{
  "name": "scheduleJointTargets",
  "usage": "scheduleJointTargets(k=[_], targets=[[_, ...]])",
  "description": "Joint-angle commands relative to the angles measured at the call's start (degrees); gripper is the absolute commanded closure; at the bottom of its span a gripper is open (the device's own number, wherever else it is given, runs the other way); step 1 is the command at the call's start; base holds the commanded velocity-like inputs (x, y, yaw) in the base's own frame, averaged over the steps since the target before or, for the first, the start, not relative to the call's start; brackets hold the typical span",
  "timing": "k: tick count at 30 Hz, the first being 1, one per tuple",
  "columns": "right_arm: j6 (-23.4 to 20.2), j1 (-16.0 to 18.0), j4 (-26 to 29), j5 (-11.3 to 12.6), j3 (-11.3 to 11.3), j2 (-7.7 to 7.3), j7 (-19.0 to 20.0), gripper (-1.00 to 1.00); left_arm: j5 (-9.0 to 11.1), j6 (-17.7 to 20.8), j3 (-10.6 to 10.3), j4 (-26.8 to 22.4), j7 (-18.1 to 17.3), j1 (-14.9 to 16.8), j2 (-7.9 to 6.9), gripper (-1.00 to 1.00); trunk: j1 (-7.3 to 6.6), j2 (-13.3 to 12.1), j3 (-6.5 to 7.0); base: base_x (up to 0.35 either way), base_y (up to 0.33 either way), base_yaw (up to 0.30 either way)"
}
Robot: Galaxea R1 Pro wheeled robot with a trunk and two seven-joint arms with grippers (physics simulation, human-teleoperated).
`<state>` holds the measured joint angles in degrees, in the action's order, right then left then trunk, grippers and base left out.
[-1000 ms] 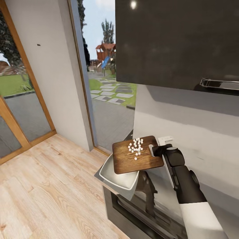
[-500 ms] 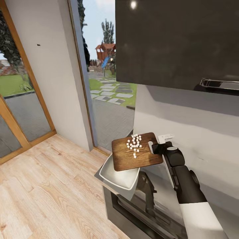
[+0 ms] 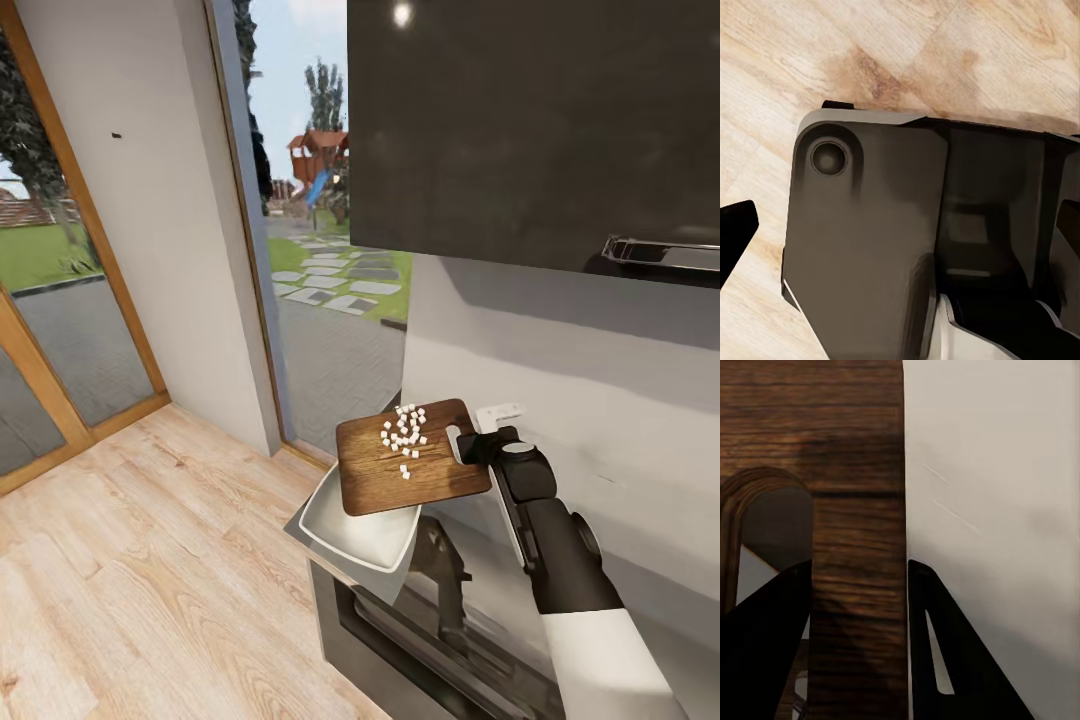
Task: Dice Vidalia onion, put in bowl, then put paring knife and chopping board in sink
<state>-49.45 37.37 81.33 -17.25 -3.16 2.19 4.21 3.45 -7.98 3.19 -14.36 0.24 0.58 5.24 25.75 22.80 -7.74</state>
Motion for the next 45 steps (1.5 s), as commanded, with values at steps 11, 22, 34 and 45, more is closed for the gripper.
scheduleJointTargets(k=[11, 22, 34, 45], targets=[[-0.2, 0.1, 0.1, -0.6, 0.0, 0.01, 0.4, 1.0, 0.3, -0.2, 0.2, 0.0, -0.1, 0.0, 0.04, -1.0, 0.03, 0.1, -0.12, 0.0, 0.0, 0.0], [2.7, 0.0, 0.1, -0.7, 0.0, 0.01, 0.3, 1.0, 0.4, -0.2, 0.2, 0.0, -0.1, 0.0, 0.04, -1.0, 0.03, 0.1, -0.12, 0.0, 0.0, 0.0], [4.1, 0.1, 0.1, -0.7, 0.1, -0.39, 0.3, 1.0, 0.3, -0.2, 0.2, 0.0, -0.1, 0.0, 0.04, -1.0, 0.03, 0.1, -0.12, 0.0, 0.0, 0.0], [4.2, 0.0, 0.1, -0.7, 0.2, -0.52, 0.3, 1.0, 0.3, -0.2, 0.2, 0.0, -0.1, 0.0, 0.04, -1.0, 0.03, 0.1, -0.12, 0.0, 0.0, 0.0]])
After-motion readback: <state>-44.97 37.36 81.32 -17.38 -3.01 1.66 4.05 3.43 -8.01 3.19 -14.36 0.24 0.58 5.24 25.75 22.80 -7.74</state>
